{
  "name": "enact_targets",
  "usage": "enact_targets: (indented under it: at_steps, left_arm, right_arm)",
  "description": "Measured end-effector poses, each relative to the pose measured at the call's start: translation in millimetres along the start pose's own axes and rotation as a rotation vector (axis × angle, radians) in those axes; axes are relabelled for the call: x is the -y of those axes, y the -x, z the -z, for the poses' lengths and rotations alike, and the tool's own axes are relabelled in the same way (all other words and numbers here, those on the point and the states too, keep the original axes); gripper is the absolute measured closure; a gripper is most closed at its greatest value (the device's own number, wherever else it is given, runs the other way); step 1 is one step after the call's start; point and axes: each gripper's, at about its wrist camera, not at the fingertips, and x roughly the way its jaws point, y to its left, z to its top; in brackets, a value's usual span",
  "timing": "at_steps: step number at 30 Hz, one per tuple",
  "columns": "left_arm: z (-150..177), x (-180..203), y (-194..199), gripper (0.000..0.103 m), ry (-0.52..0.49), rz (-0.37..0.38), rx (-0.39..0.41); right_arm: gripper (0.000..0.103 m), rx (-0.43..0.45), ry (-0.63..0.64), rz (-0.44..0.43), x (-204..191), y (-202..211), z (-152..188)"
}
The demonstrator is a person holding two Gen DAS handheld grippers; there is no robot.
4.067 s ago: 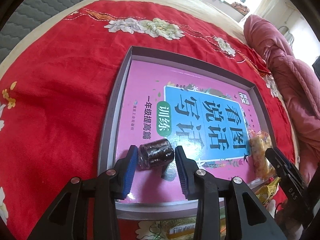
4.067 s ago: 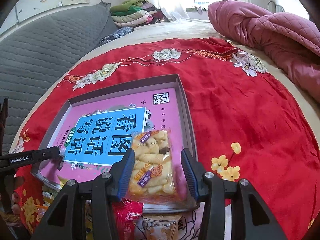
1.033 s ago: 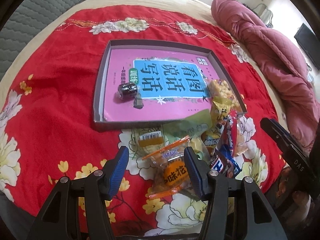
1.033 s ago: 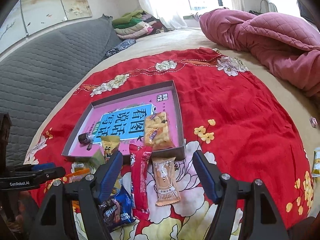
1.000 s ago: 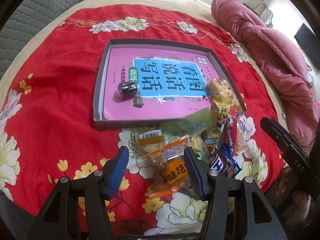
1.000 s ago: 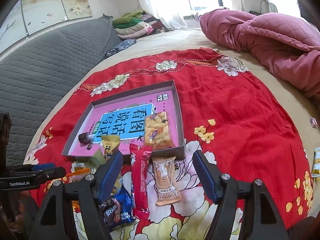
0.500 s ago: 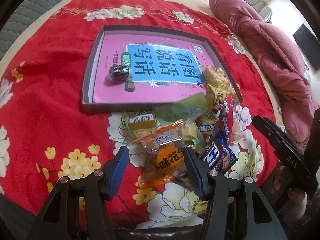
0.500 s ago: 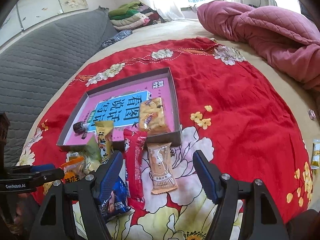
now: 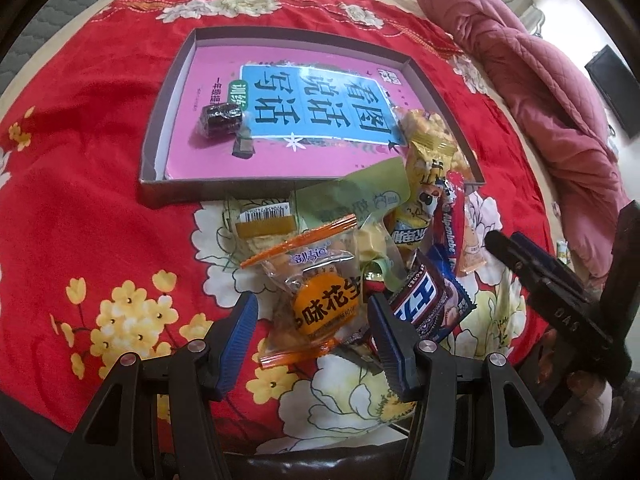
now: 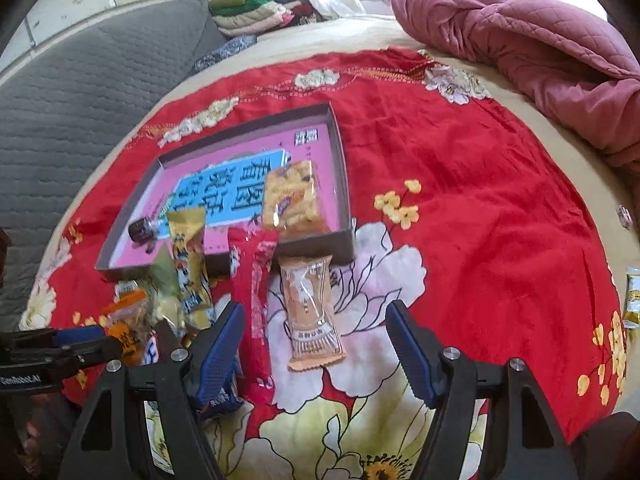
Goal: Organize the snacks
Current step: 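Grasp the beige wrapped cake with the right tool while the left tool grasps the orange peanut bag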
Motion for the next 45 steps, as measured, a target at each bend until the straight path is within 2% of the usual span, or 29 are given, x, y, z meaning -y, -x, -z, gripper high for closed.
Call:
enact_targets:
  at_steps: [9, 13, 22, 26, 32, 35, 45]
  left_arm:
    - [-2, 3, -11, 0.044, 0.022, 0.008, -0.015]
    - [-4, 4, -17, 0.044, 0.030, 0.002, -0.022]
    - [-7, 6, -31, 0.044, 0.043, -0.023, -0.042]
    - [-7, 4, -37, 0.044, 0.058, -0.034, -0.051]
    - [-8, -6, -43, 0.044, 0.120, -0.001, -0.058]
    - [-9, -4, -43, 0.050, 0.121, -0.008, -0.051]
    - [-5, -8, -40, 0.054, 0.125, 0.001, -0.039]
  right_arm:
    - [0.032, -0.075, 0.040, 0.031, -3, -24, 5]
    - [0.040, -0.085, 0.044, 0.031, -3, -32, 4]
    - [0.050, -0.106, 0.062, 0.035, -6, -45, 2]
    - [0.053, -0.114, 0.059, 0.040, -4, -50, 1]
    - [0.054, -0.116, 0.062, 0.040, -4, -53, 0]
    - [0.056, -0.116, 0.057, 0.039, -3, -54, -1]
    - [0.071, -0.115, 0.049, 0.030, -1, -54, -2]
